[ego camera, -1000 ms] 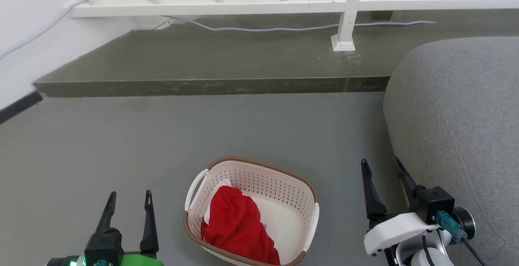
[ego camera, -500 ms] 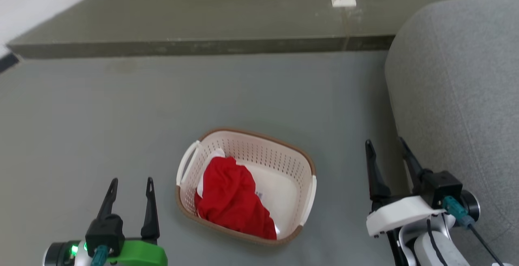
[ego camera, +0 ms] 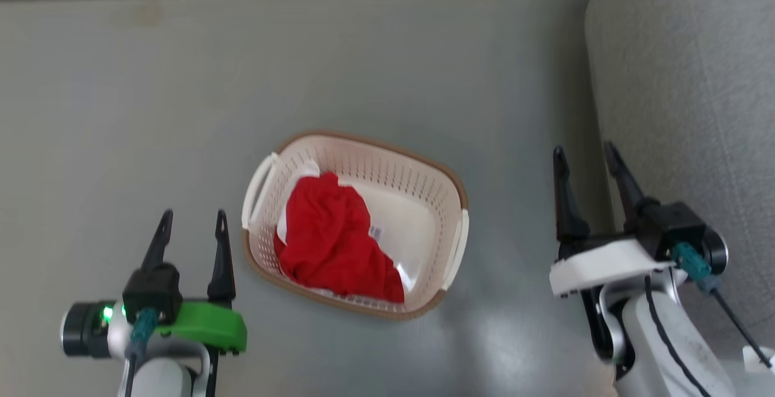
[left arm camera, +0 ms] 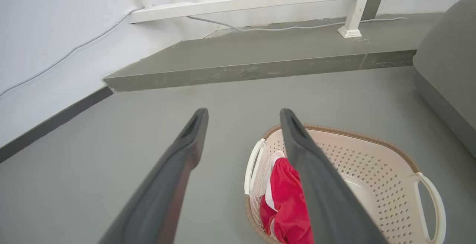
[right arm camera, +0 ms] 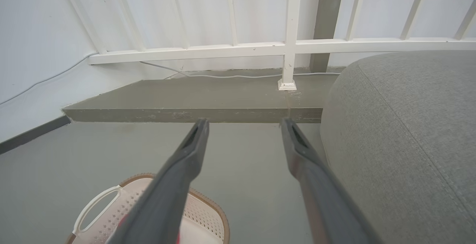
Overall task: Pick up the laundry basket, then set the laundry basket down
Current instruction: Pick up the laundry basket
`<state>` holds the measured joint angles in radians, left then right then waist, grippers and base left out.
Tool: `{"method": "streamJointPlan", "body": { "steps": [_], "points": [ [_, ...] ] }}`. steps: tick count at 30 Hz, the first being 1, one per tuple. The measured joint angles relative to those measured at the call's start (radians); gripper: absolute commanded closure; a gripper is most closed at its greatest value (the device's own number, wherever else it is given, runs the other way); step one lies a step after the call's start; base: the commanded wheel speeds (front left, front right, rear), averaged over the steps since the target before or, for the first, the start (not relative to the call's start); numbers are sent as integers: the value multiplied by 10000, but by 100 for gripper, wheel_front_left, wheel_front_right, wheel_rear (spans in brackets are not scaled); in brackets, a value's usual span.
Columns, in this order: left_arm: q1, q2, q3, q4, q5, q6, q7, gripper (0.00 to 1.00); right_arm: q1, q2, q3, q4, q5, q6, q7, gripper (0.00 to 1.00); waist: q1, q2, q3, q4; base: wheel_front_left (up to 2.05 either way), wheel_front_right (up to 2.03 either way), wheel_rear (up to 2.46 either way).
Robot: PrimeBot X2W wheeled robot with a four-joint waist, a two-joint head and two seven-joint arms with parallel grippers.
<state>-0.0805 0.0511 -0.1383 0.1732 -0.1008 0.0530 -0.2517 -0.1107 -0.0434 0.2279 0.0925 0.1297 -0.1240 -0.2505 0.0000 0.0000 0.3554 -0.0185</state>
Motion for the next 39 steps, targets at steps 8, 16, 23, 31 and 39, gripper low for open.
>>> {"method": "streamJointPlan", "body": {
  "steps": [8, 16, 23, 31, 39],
  "points": [
    [-1039, -8, -81, 510, 4, -92, 0, 0, -927, -25, -86, -151, -77, 0, -12, 0, 0, 0, 1142, -44, 0, 0, 0],
    [-2080, 0, -209, 1216, 125, -186, 0, 0, -1910, -63, -92, -504, -71, 0, -13, 0, 0, 0, 2290, -106, 0, 0, 0],
    [-3043, 301, -207, 1929, 257, -280, 46, 0, -2664, -92, 36, -976, 19, 0, -19, 0, 1, 0, 3290, -254, 0, 0, 0],
    [-4356, 610, -148, 2794, 533, -397, 267, 0, -3346, -134, -8, -1469, 21, 0, -42, 0, 1, 0, 4417, -499, 0, 0, 0],
    [-5053, 663, -48, 3770, 539, -456, 309, 0, -3595, -138, -48, -1555, 23, -8, -42, 0, 1, 0, 5277, -749, 0, 0, 0]
  ]
}}
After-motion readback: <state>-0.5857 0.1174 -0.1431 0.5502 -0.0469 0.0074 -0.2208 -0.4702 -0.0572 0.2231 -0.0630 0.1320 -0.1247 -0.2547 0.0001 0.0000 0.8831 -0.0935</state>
